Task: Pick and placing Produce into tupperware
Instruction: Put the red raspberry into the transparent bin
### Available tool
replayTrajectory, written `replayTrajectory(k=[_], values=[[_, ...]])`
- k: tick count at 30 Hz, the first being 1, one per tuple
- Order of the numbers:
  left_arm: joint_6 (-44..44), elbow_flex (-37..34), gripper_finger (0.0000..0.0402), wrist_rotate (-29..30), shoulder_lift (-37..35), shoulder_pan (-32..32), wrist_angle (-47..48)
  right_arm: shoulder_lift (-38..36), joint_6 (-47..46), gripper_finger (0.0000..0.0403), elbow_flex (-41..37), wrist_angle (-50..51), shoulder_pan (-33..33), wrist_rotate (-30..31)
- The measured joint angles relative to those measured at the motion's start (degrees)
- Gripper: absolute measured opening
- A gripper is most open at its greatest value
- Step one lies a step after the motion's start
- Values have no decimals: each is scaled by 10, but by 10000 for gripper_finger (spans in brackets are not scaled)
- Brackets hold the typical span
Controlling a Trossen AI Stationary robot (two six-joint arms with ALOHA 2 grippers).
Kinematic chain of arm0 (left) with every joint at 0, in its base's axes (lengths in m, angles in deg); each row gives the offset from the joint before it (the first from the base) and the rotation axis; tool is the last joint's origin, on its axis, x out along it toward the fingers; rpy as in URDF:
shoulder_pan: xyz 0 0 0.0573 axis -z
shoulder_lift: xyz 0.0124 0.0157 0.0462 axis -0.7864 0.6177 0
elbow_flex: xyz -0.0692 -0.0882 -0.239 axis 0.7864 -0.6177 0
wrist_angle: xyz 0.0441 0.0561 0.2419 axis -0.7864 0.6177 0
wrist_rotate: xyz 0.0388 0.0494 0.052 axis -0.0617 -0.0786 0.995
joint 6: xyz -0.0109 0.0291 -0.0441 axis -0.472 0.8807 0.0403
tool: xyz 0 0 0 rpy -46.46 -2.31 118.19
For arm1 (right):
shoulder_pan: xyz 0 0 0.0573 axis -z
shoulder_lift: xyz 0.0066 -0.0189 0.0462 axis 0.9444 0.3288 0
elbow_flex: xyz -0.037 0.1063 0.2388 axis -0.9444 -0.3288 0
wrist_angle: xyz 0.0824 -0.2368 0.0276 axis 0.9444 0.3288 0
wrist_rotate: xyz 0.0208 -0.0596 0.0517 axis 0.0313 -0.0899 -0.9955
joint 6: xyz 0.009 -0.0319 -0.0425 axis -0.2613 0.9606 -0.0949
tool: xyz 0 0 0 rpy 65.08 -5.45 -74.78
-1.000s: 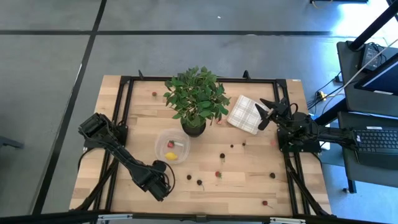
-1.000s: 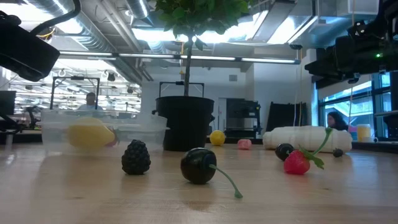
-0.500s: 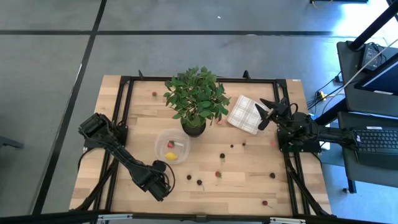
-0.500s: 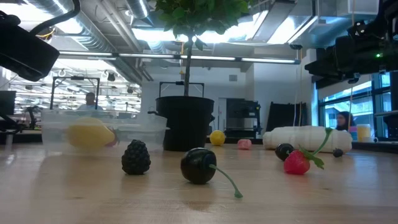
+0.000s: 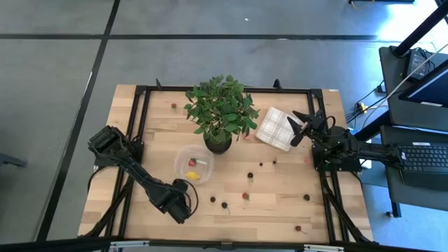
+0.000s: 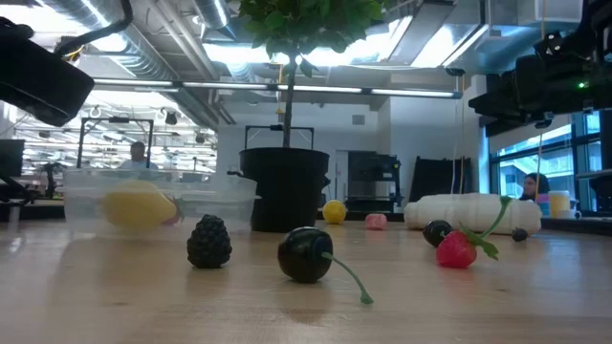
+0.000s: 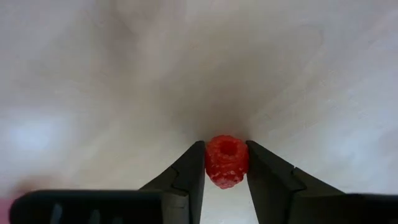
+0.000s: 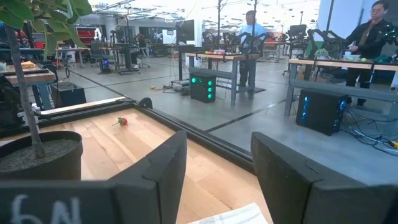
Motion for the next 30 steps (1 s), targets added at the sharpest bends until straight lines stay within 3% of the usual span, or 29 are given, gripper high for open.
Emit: replayTrajectory(k=[16,21,24,30], values=[[167,2,93,82,-88,-108,93,0,1,182,0,0,0,0],[256,2,99,74,-92,-165,92,0,1,182,0,0,0,0],[288,2,99,41,-92,-191,88,0,1,182,0,0,0,0],[319,3,92,1,-92,-205,88,0,2,182,0,0,0,0]])
